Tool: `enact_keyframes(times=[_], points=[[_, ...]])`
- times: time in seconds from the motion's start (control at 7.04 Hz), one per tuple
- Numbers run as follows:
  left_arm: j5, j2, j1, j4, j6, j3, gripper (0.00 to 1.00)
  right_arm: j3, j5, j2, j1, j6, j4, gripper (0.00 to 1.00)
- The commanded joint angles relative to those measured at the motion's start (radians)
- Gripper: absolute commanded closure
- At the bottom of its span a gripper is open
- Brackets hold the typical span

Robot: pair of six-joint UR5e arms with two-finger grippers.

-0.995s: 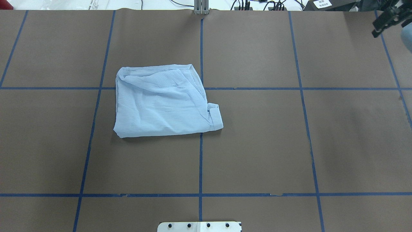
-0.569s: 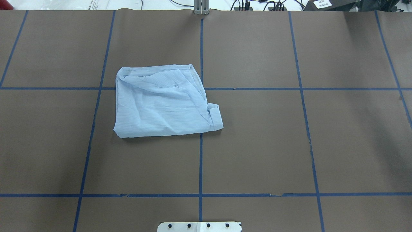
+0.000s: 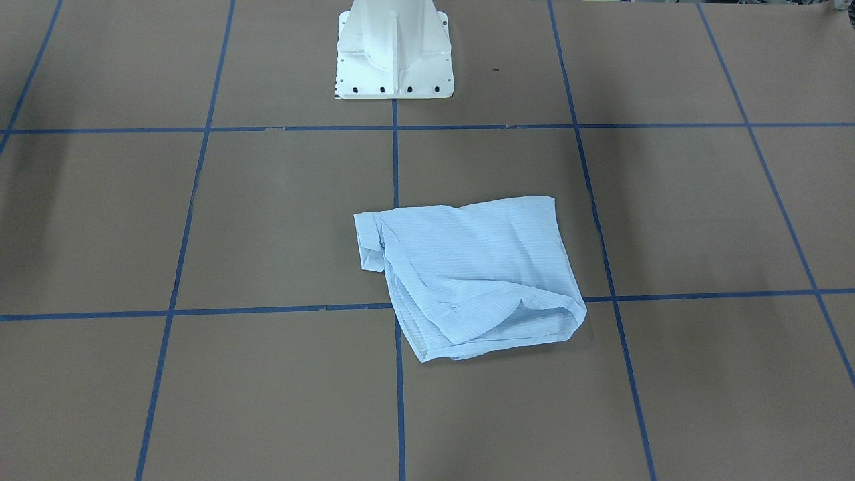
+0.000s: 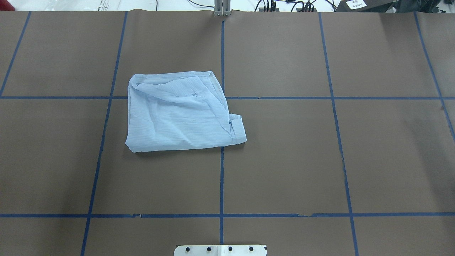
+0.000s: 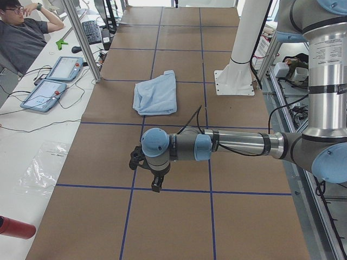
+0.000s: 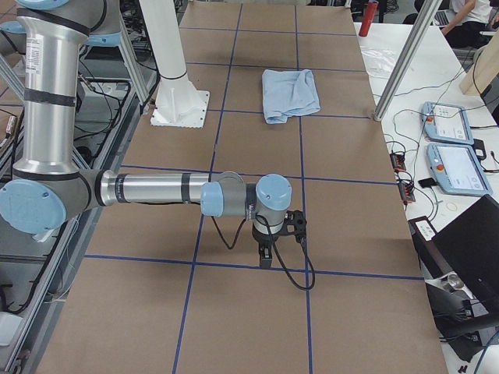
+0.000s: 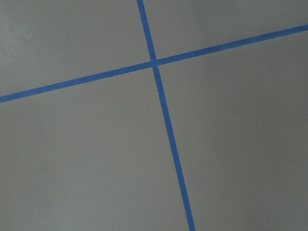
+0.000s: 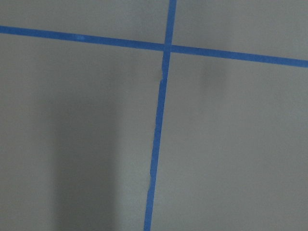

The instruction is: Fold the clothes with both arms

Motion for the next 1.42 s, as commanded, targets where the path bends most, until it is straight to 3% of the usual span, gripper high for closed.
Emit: enact_keyframes(times=[0.0, 0.14, 1.28], points=[[0.012, -0.011, 0.001, -0.016, -0.01, -0.006, 0.0, -0.001, 0.0, -0.015, 0.004, 0.0, 0.004, 0.0], [0.053, -0.025, 0.004, -0.019, -0.015, 0.01, 0.0, -0.001, 0.0, -0.018, 0.004, 0.0, 0.004, 0.0], [0.052, -0.009, 0.001, -0.024, -0.009, 0.005, 0.0, 0.051, 0.014, -0.034, 0.072, -0.002, 0.004, 0.0]])
